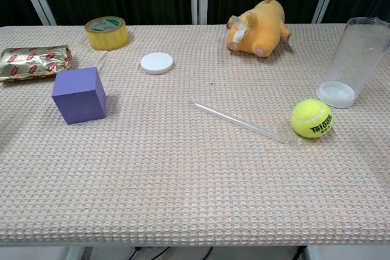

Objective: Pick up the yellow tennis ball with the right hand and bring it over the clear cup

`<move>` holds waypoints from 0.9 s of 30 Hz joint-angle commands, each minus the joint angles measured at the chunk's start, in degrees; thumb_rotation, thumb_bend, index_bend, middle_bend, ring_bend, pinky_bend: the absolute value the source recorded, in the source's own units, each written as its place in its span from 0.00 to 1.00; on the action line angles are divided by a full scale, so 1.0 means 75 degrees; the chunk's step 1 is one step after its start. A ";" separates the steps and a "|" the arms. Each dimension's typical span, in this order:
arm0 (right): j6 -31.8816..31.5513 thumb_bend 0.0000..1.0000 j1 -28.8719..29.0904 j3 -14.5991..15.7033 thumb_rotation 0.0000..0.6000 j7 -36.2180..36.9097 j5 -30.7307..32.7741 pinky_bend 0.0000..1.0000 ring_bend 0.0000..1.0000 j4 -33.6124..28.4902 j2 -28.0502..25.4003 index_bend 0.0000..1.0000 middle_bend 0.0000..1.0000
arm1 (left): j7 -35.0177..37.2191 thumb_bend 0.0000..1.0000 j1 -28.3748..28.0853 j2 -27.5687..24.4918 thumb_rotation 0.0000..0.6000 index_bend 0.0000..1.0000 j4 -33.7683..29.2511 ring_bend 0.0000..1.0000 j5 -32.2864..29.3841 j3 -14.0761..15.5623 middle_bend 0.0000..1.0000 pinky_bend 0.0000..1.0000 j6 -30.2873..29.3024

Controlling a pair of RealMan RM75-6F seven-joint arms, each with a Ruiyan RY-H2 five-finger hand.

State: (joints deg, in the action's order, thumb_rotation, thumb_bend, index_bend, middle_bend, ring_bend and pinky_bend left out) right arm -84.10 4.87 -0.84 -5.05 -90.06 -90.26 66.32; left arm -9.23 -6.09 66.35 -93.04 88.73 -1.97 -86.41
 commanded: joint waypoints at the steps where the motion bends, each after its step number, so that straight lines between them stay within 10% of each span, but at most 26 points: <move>1: -0.0004 0.17 0.0020 0.0002 1.00 -0.0025 -0.0047 0.00 0.00 -0.0028 -0.0002 0.00 0.00 | -0.0026 0.08 -0.0003 -0.0010 1.00 0.00 -0.0015 0.00 0.0023 0.0008 0.00 0.00 -0.0011; 13: 0.0426 0.16 0.0487 0.0178 1.00 -0.0525 -0.0844 0.00 0.00 -0.0470 0.0121 0.00 0.00 | -0.0108 0.08 -0.0006 -0.0046 1.00 0.00 -0.0146 0.00 -0.0062 0.0013 0.00 0.00 0.0062; 27: 0.3009 0.18 0.2156 -0.0410 1.00 -0.1512 0.0103 0.00 0.00 -0.0224 0.1248 0.00 0.00 | 0.0151 0.08 0.0113 0.0022 1.00 0.00 0.0043 0.00 -0.0060 0.0068 0.00 0.00 -0.0071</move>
State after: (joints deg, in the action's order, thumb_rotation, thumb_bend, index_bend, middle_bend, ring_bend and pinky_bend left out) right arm -63.77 19.14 -2.77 -15.33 -91.19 -93.09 73.86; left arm -8.19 -5.33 66.56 -92.76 88.24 -1.50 -86.86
